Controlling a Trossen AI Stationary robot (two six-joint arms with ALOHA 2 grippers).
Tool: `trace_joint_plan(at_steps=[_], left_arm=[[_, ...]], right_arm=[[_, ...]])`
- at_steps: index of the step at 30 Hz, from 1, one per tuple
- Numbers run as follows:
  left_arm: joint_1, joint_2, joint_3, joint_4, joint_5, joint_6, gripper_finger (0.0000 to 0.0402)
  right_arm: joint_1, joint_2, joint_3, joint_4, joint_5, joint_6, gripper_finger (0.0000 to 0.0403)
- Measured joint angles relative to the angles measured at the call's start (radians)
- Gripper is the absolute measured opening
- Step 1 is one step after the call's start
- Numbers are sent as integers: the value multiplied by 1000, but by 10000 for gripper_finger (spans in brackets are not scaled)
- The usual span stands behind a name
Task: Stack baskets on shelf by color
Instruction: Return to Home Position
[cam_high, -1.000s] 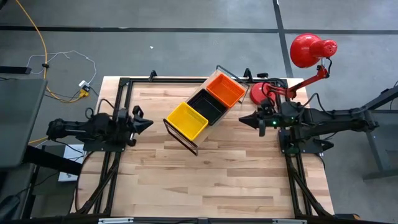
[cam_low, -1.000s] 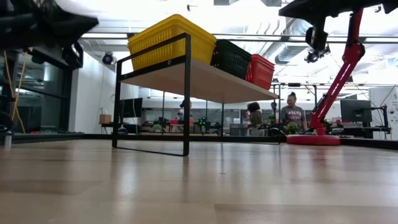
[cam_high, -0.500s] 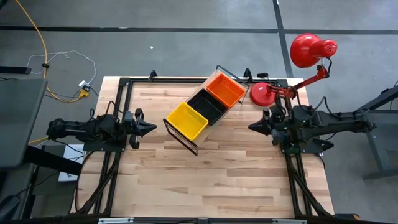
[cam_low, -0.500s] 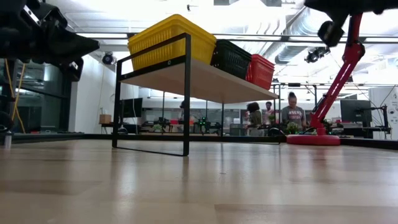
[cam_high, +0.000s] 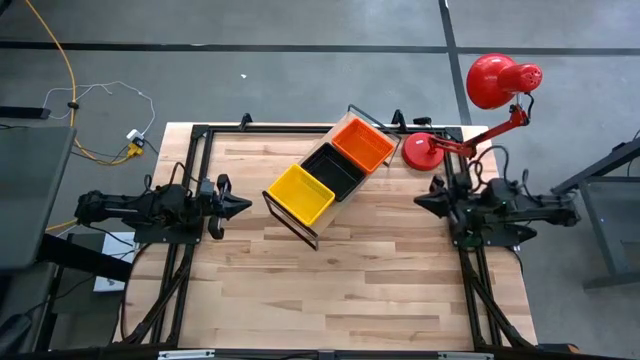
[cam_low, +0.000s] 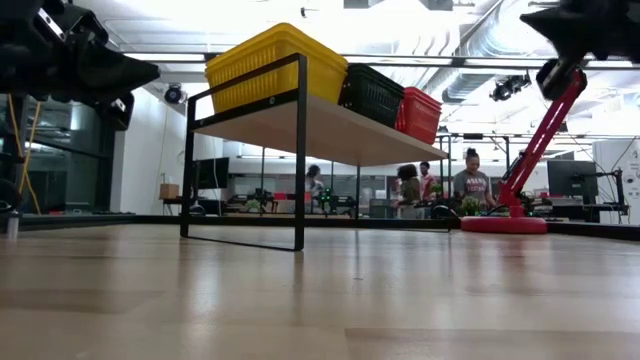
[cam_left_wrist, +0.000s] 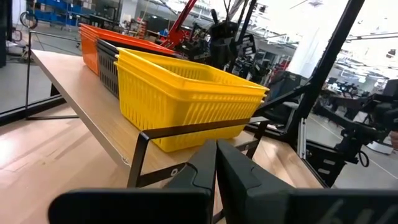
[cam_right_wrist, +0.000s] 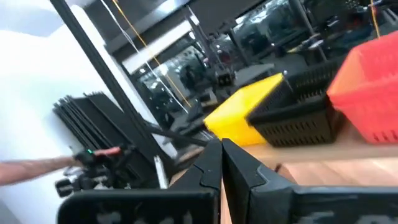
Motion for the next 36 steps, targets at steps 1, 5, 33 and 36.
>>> trace_joint_plan(at_steps=[1, 5, 33, 36], left_arm=[[0, 0, 0, -1, 1, 0, 1], [0, 0, 0, -3, 18, 0, 1], [-87, 0, 0, -7, 45, 0, 1], [-116, 0, 0, -7, 46, 0, 1]], right_arm=[[0, 9, -17, 19, 0, -6, 0], [0, 31, -100, 161, 3, -16, 0], [0, 91, -164, 33, 129, -311, 0], [0, 91, -164, 32, 128, -311, 0]])
